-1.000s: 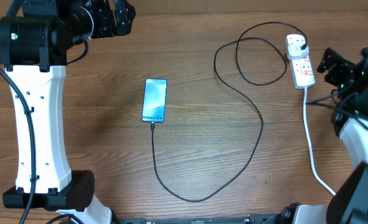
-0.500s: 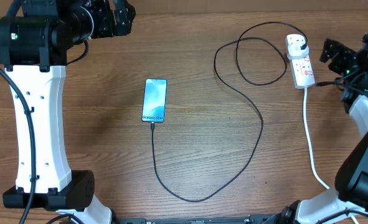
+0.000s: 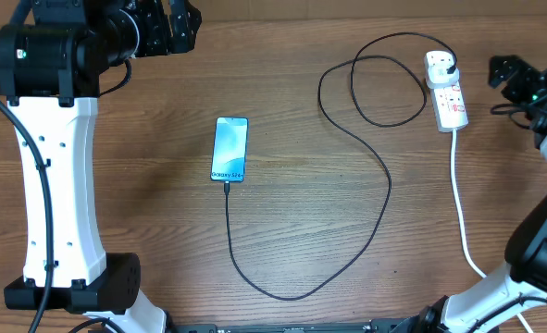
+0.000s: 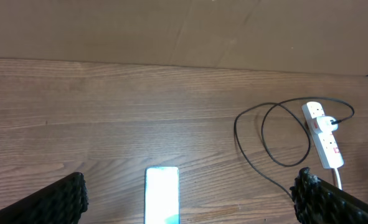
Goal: Plug charger to phone and switch on socket
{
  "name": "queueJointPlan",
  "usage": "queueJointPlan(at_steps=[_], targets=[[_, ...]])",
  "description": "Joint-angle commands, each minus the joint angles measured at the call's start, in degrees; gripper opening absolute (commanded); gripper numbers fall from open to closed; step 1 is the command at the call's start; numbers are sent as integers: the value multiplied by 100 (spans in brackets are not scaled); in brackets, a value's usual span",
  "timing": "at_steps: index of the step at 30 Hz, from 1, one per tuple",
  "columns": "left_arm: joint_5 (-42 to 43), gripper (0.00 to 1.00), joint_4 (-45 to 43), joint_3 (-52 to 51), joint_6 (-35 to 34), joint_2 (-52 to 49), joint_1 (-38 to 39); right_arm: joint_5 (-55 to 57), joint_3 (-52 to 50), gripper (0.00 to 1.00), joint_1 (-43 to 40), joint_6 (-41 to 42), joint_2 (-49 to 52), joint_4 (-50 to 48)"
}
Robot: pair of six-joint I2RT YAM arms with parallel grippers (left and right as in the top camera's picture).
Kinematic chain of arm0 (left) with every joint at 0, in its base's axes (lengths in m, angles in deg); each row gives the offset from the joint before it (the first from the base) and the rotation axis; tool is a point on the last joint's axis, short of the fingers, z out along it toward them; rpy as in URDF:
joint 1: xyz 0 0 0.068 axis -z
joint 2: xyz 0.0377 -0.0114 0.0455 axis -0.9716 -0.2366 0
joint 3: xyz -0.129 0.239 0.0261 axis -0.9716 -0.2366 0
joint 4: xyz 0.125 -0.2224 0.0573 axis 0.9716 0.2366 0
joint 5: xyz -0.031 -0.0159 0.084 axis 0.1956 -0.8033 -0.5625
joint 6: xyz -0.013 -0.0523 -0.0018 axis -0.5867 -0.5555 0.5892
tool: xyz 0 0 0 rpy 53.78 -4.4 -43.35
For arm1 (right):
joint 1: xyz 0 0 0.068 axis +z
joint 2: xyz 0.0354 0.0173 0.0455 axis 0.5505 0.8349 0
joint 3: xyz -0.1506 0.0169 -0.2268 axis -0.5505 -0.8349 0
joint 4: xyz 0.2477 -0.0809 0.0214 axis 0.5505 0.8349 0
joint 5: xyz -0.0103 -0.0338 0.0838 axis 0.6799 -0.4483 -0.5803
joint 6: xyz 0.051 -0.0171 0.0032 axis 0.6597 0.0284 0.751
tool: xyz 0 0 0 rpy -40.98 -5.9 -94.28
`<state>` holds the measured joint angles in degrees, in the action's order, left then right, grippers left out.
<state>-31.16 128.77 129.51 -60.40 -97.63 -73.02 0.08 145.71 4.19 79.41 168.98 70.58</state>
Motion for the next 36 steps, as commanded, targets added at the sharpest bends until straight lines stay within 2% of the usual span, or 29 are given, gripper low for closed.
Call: queueJointPlan(at_steps=[1,9,12,14,16,22,27,36], targets=[[-31,100,-17,-22,-81,-61,-26,-17,234,100,61,-28,332,271],[-31,100,-17,-22,-81,-61,-26,-315,232,100,66,-17,481,387],[-31,100,-17,-22,-81,-63,-26,-505,232,100,66,542,481,511],[-31,100,-17,-22,-81,-63,-26,-527,232,100,94,562,483,581],[-31,100,-17,-22,-81,-61,-26,-385,234,95,155,560,483,610],[-31,100,-17,-22,-81,-63,-26,833,723,94,420,393,625,1338],[-31,100,-17,-22,-81,-61,-26,981,1292,93,439,326,938,1788],[-31,100,-17,-22,-81,-63,-26,1300,1399,89,439,313,1451,1637]])
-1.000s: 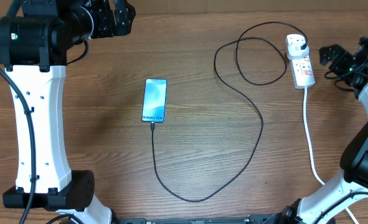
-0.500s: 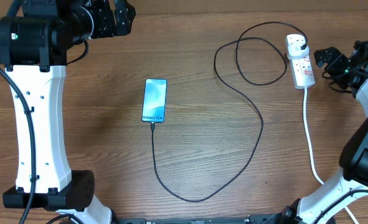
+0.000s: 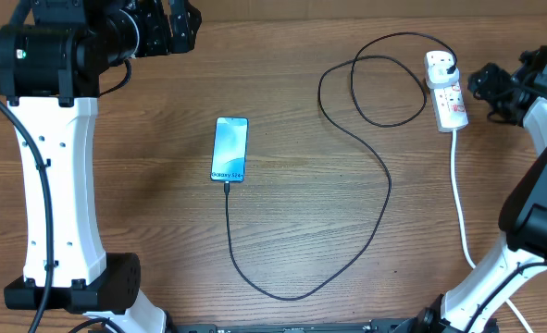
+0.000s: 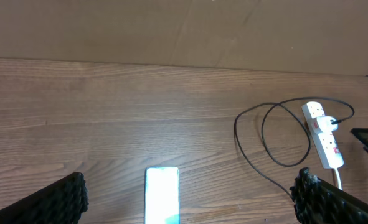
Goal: Plug charger to phone and switch on socket
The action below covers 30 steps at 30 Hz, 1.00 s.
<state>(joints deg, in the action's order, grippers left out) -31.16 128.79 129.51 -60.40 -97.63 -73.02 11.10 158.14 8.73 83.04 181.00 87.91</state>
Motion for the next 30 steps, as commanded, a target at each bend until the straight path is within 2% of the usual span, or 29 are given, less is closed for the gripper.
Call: queueJointPlan(at_steps=[1,10,30], targets=[[-31,100,-20,-22,-81,-61,-26,201,155,89,-15,-52,271,-125],[-31,100,-20,-22,-79,-61,-26,127,155,89,9,-293,623,-345],[-31,100,-20,-22,-81,-61,-26,160,155,89,136,-413,643,-601]])
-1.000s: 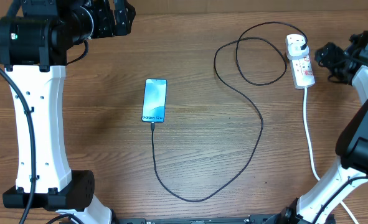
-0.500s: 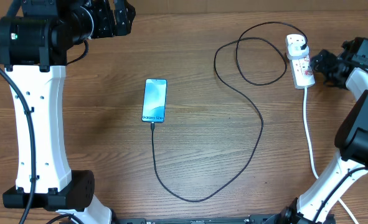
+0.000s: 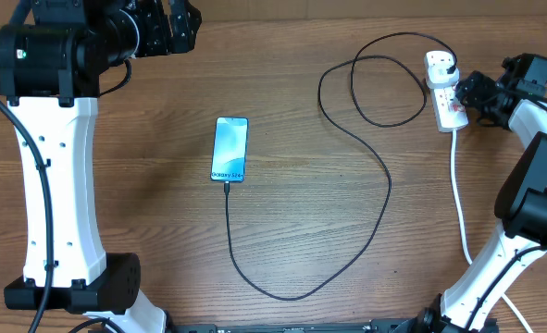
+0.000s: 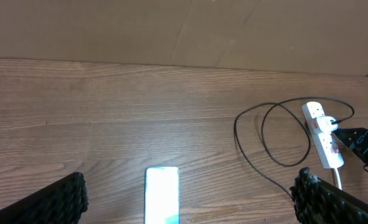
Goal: Plug charger to phone and switch on socket
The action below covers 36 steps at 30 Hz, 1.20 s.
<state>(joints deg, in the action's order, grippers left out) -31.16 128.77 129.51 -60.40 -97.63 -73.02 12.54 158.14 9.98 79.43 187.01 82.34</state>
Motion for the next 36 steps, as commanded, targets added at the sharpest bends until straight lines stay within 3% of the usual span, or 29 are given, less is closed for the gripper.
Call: queueJointPlan(at_steps=[1,36], targets=[[-31,100,-17,-22,-81,-61,-26,15,155,89,11,-52,44,-44],[-31,99,-17,-22,-81,-61,-26,-98,153,89,164,-52,367,144]])
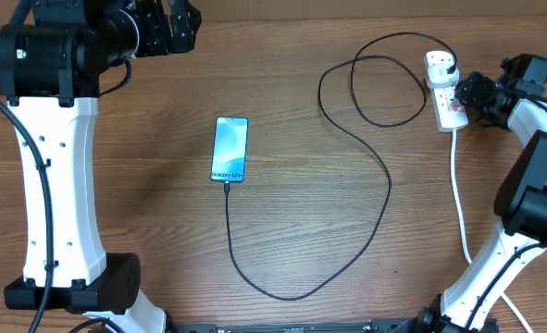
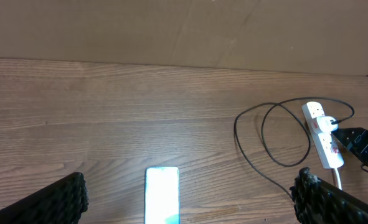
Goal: Plug charger to phone and switch on socket
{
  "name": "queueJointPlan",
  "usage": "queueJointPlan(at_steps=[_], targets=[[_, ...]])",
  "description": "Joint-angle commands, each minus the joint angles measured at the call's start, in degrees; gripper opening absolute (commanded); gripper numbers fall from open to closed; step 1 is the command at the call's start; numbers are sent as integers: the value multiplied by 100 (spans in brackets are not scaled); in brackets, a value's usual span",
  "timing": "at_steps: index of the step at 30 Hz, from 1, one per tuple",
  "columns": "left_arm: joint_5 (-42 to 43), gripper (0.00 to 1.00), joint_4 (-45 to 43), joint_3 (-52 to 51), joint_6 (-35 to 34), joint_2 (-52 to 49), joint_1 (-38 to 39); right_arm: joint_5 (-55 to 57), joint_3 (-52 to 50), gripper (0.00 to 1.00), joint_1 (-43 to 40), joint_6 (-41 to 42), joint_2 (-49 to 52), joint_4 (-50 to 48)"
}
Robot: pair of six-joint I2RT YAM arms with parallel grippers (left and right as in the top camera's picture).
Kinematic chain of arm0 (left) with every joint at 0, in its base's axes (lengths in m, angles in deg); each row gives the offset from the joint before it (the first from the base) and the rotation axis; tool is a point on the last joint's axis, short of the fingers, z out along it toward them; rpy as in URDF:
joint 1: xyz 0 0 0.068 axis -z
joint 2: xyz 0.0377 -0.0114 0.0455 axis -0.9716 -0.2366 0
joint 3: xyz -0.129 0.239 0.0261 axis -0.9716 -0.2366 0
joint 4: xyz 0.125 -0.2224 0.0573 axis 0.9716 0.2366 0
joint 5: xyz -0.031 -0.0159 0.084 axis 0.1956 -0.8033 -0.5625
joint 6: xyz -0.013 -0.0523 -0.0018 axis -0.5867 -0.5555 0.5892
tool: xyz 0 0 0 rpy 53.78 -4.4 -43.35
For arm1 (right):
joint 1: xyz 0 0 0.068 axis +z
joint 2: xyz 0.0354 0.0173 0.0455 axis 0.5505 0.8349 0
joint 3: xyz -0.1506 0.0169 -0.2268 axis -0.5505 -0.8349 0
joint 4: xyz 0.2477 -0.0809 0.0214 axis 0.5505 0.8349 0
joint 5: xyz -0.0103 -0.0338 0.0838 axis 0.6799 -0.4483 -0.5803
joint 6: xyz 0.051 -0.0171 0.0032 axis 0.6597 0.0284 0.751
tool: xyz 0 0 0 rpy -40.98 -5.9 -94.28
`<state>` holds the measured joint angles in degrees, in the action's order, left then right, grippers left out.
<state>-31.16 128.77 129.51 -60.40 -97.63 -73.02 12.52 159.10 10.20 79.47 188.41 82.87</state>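
The phone lies screen-up and lit in the middle of the table, also seen in the left wrist view. A black charger cable is plugged into its near end. The cable loops round to a plug in the white power strip at the far right. My right gripper looks shut, its tip against the strip's right side by the red switch. My left gripper hangs open high over the far left, its fingers wide apart above the phone.
The strip's white lead runs down the right side toward the front edge. Loops of black cable lie left of the strip. The left arm's white column stands at the left, and a brown wall backs the table.
At first my right gripper hung at the far right edge, away from the strip. Then it was closer, just right of the strip. After that its tip was at the strip's side, where it stays. The phone, cable and left arm have not moved.
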Motion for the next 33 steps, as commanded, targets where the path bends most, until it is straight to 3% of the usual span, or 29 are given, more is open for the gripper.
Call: queueJointPlan(at_steps=[1,29,33], targets=[[-31,100,-17,-22,-81,-63,-26,-94,59,89,168,-57,236,103],[-31,100,-17,-22,-81,-63,-26,85,46,89,358,-31,271,562],[-31,100,-17,-22,-81,-63,-26,210,352,97,280,-33,68,935]])
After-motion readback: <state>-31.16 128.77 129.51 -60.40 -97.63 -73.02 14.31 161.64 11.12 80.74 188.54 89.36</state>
